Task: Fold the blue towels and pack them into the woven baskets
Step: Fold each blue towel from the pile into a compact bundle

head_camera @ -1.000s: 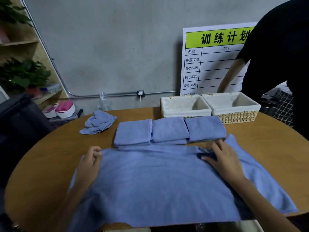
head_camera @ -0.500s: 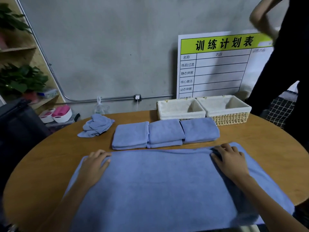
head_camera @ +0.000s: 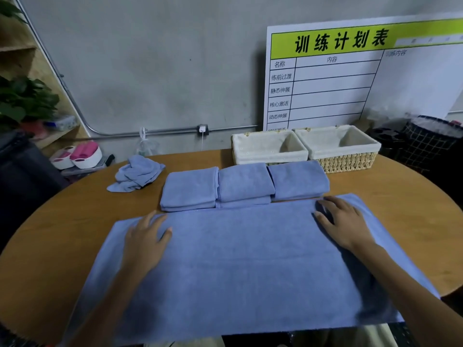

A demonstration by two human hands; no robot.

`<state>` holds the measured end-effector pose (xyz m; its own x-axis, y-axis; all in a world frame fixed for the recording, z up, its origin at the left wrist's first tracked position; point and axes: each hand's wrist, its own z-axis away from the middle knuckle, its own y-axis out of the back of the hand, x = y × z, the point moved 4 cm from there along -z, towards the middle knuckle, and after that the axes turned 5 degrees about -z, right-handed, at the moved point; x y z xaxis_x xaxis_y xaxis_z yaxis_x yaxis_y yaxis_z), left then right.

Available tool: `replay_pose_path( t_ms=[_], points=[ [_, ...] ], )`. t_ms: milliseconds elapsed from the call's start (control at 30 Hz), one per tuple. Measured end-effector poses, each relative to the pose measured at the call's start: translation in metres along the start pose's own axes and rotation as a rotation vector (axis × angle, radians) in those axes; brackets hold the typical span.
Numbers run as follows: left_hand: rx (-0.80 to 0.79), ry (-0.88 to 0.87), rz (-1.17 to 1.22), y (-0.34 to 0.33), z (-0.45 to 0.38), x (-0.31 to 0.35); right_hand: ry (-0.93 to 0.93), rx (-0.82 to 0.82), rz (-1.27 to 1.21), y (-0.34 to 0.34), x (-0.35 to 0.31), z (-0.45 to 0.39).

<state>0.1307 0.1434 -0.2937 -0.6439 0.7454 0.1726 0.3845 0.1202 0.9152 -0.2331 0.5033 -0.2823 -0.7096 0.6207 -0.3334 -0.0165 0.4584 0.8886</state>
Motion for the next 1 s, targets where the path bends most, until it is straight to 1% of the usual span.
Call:
replay_pose_path(
  t_ms=[67,100,133,167,233,267,300,367,433,500,533,600,633,700,767,867,1000],
  points=[
    [0.086,-0.009,0.046,0.013,0.004,0.006,0.109,0.113,-0.025,0.011,-0.012,0.008],
    [0.157,-0.058,0.073,0.021,0.007,0.012,0.181,0.164,-0.041,0.015,-0.022,0.013],
    [0.216,-0.135,0.127,0.029,0.011,0.023,0.252,0.177,-0.068,0.017,-0.035,0.019],
    [0.226,-0.216,0.211,0.037,0.017,0.038,0.310,0.155,-0.095,0.017,-0.049,0.026],
    [0.127,-0.375,0.323,0.042,0.034,0.072,0.354,0.041,-0.125,0.008,-0.074,0.035],
    [0.063,-0.435,0.309,0.039,0.043,0.088,0.355,-0.015,-0.122,0.001,-0.081,0.038],
    [0.005,-0.462,0.269,0.034,0.051,0.100,0.353,-0.060,-0.110,-0.006,-0.085,0.039],
    [-0.064,-0.442,0.207,0.021,0.063,0.111,0.326,-0.103,-0.095,-0.014,-0.088,0.038],
    [-0.066,-0.413,0.202,0.017,0.067,0.113,0.315,-0.081,-0.095,-0.010,-0.089,0.039],
    [-0.011,-0.428,0.234,0.026,0.070,0.113,0.376,-0.002,-0.103,0.000,-0.096,0.051],
    [0.041,-0.460,0.262,0.033,0.072,0.114,0.430,0.035,-0.111,0.005,-0.100,0.061],
    [0.120,-0.565,0.316,0.048,0.082,0.119,0.542,0.047,-0.143,0.012,-0.110,0.084],
    [0.111,-0.630,0.346,0.053,0.088,0.122,0.597,0.028,-0.169,0.013,-0.113,0.095],
    [0.025,-0.748,0.403,0.058,0.102,0.131,0.686,-0.016,-0.209,0.013,-0.120,0.114],
    [-0.060,-0.822,0.422,0.058,0.112,0.138,0.721,-0.064,-0.229,0.010,-0.125,0.122],
    [-0.124,-0.840,0.392,0.055,0.117,0.148,0.701,-0.116,-0.260,0.004,-0.127,0.120],
    [-0.180,-0.820,0.377,0.051,0.113,0.152,0.674,-0.124,-0.311,0.000,-0.125,0.111]
  ],
)
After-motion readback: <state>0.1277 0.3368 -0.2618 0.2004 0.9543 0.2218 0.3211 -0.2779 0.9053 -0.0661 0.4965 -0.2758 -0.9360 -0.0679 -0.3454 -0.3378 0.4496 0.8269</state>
